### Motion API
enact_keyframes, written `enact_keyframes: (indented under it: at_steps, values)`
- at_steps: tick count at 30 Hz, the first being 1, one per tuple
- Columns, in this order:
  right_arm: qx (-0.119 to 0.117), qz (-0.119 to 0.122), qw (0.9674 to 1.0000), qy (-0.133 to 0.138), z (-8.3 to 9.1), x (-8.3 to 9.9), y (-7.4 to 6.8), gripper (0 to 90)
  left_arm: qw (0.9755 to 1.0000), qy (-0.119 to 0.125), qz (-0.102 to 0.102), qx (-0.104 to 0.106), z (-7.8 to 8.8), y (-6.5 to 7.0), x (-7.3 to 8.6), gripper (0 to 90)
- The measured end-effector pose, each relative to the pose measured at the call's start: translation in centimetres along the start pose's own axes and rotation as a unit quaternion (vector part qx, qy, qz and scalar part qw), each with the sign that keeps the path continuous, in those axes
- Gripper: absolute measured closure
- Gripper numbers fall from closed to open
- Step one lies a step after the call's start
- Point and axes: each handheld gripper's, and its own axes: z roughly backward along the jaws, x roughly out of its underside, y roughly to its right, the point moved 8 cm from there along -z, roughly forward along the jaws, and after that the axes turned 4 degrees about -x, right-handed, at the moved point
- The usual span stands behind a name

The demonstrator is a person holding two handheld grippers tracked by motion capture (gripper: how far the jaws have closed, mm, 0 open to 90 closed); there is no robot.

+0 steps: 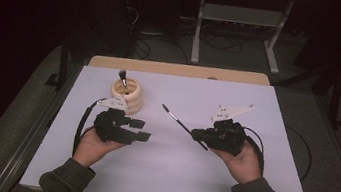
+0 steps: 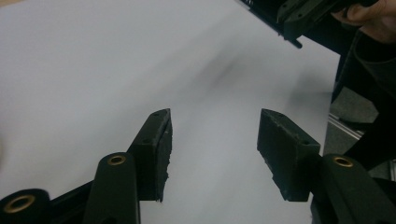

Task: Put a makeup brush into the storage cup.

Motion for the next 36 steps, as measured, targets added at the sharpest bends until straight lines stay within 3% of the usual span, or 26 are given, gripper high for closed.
enact_keyframes:
  at_steps: [14,19,27,30,32,36]
  values:
    - [-0.057,0.029,0.9979,0.012,-3.6,-1.6,-3.4,85.1,0.9993,0.011,-0.001,0.035,-0.4,1.3,-0.7,52.6]
    - [-0.064,0.041,0.997,0.015,-4.4,-1.8,-4.2,85.1,0.9985,0.021,0.002,0.051,0.0,1.5,-0.9,59.5]
    - [-0.063,0.055,0.9964,0.016,-5.0,-1.5,-4.7,85.1,0.9978,0.026,0.0,0.06,0.1,1.6,-0.9,68.7]
    - [-0.056,0.065,0.9963,0.009,-5.3,-1.2,-4.6,85.1,0.9971,0.027,0.003,0.071,0.1,1.7,-0.9,71.0]
    - [-0.049,0.086,0.9951,-0.001,-5.5,-1.1,-4.5,85.1,0.9968,0.028,0.004,0.075,0.1,1.7,-0.9,72.5]
    - [-0.045,0.091,0.9948,-0.005,-5.7,-1.1,-4.7,85.0,0.9957,0.033,0.003,0.086,0.1,1.8,-1.0,76.7]
